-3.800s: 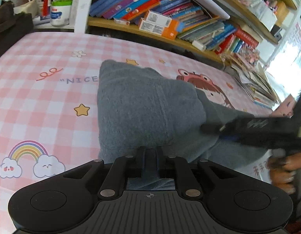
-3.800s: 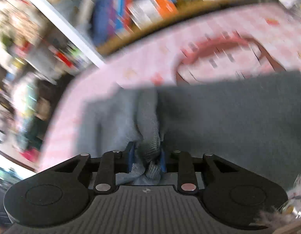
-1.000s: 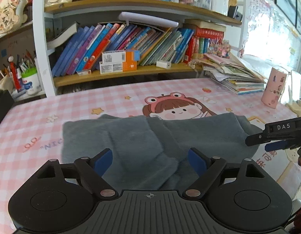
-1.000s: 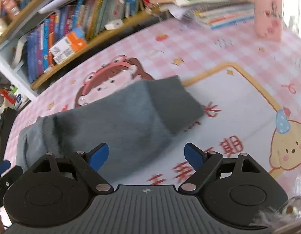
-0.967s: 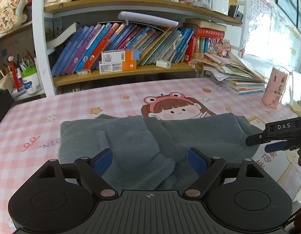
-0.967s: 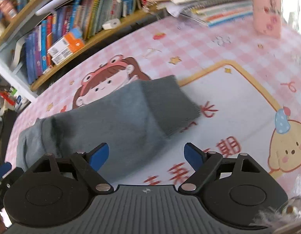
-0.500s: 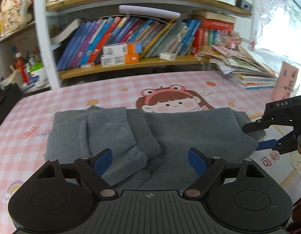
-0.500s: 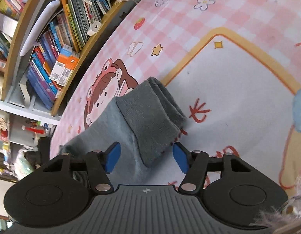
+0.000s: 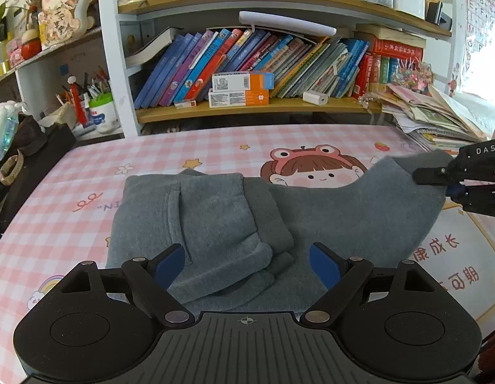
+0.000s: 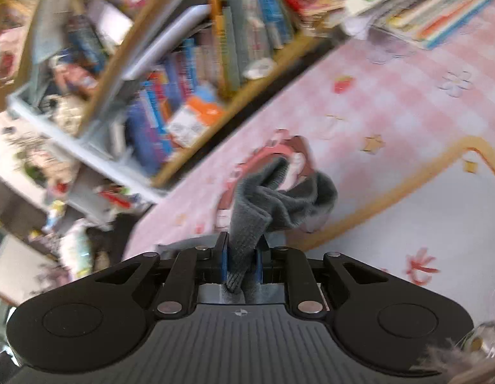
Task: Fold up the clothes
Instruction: 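Grasp the sweatshirt edge with the right gripper and lift it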
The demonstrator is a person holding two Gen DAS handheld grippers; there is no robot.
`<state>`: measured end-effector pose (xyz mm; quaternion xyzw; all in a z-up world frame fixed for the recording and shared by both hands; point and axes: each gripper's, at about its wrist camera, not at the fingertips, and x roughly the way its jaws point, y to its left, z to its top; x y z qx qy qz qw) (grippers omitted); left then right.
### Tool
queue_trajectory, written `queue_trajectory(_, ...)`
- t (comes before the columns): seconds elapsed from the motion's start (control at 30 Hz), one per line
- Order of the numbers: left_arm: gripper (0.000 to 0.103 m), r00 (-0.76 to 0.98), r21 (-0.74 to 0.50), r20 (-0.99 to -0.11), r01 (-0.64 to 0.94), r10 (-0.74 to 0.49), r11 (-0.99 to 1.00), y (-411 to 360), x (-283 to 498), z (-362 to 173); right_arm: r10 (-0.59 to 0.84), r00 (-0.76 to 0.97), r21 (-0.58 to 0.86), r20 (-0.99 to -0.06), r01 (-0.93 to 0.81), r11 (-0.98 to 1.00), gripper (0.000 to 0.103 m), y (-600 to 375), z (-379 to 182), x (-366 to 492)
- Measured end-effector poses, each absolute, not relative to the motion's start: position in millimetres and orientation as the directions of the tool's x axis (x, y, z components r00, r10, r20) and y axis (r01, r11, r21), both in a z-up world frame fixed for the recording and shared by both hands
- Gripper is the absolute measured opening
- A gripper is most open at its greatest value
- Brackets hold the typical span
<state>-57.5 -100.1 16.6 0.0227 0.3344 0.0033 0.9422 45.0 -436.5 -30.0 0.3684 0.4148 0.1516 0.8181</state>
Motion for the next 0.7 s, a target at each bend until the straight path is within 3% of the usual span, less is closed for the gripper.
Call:
queue_trajectory(0.1,0.087,0.774,0.048,-0.632,0.0,0.03,0.999,-99,-58,17,0.554,0.607,0.726,-0.57,0.056,0.686,0.015,-438,-32,49)
queue_trajectory(0.17,0.087,0.773,0.049,-0.634,-0.006,0.036,0.999,-98,-58,17,0.541,0.587,0.727,-0.602,0.122,0.676,0.021,-443,-42,53)
queue_trajectory(0.23,0.087,0.771,0.051,-0.635,-0.013,0.042,0.999,-98,-58,17,0.536,0.572,0.724,-0.621,0.157,0.672,0.034,-444,-48,56)
queue_trajectory(0.33,0.087,0.772,0.057,-0.633,-0.021,0.052,0.998,-97,-58,18,0.537,0.55,0.718,-0.639,0.178,0.672,0.037,-439,-55,59)
queue_trajectory(0.47,0.087,0.771,0.061,-0.634,-0.035,0.066,0.998,-95,-60,18,0.535,0.551,0.714,-0.64,0.168,0.68,0.037,-435,-56,64)
queue_trajectory(0.53,0.087,0.771,0.057,-0.633,-0.043,0.07,0.997,-94,-61,19,0.534,0.553,0.711,-0.64,0.163,0.684,0.026,-435,-57,65)
queue_trajectory(0.7,0.087,0.777,0.039,-0.627,-0.045,0.06,0.998,-96,-59,19,0.532,0.56,0.711,-0.635,0.156,0.686,0.019,-440,-57,65)
